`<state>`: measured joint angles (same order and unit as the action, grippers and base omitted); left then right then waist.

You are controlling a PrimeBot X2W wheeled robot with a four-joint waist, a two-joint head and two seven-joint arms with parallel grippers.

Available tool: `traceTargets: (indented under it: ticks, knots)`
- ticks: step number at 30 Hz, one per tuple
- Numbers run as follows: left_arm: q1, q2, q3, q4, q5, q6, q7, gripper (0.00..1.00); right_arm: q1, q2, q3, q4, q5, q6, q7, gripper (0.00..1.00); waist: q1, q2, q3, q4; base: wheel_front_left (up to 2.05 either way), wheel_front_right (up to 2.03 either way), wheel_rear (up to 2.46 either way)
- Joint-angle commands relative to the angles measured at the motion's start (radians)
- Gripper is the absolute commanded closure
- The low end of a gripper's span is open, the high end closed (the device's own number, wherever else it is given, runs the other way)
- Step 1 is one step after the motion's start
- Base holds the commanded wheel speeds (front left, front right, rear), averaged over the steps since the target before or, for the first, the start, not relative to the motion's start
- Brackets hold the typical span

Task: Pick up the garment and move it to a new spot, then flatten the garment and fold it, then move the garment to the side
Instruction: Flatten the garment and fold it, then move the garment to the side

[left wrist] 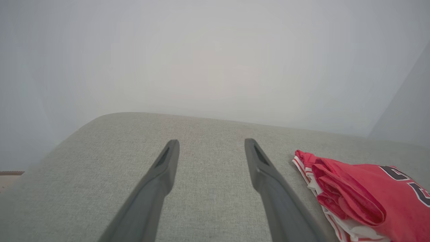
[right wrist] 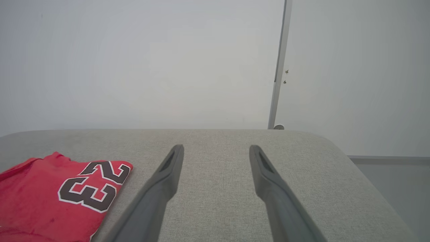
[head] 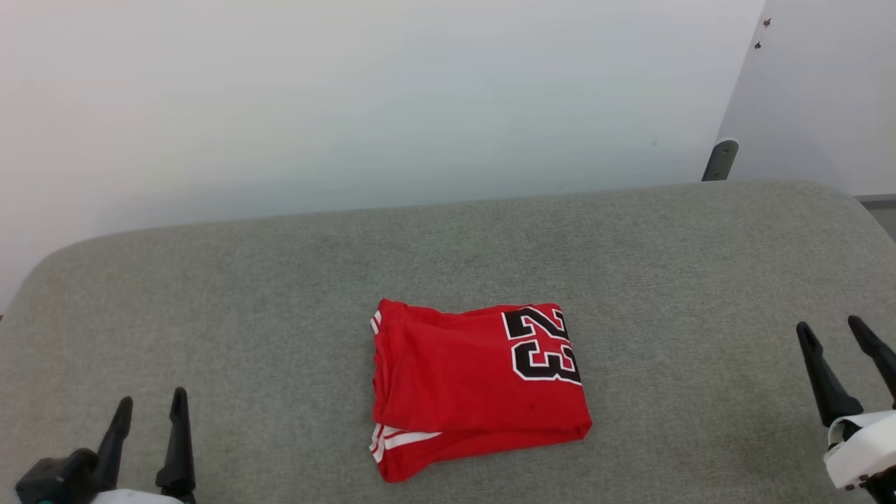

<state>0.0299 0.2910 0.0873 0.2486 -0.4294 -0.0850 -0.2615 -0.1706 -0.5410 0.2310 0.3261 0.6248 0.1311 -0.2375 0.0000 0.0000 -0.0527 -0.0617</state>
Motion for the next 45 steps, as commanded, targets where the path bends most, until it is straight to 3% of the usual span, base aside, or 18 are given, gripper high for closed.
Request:
traceTargets:
  ticks: [1, 17, 45]
  knots:
    - [0.011, 0.003, 0.003, -0.002, -0.002, 0.000, -0.003, 0.00, 0.016, 0.009, -0.010, -0.012, -0.008, -0.001, 0.007, 0.00, 0.0000, 0.0000, 0.000, -0.001, 0.00, 0.00, 0.00]
    - [0.012, -0.006, -0.004, -0.011, -0.011, 0.004, -0.003, 0.00, 0.090, 0.068, -0.102, -0.122, -0.074, -0.001, 0.077, 0.00, 0.0000, 0.0000, -0.001, 0.004, 0.00, 0.00, 0.00]
    - [0.029, 0.002, -0.023, -0.041, -0.033, 0.018, 0.010, 0.00, 0.132, 0.109, -0.141, -0.190, -0.123, -0.001, 0.136, 0.00, 0.0000, 0.0000, 0.001, 0.013, 0.00, 0.00, 0.00]
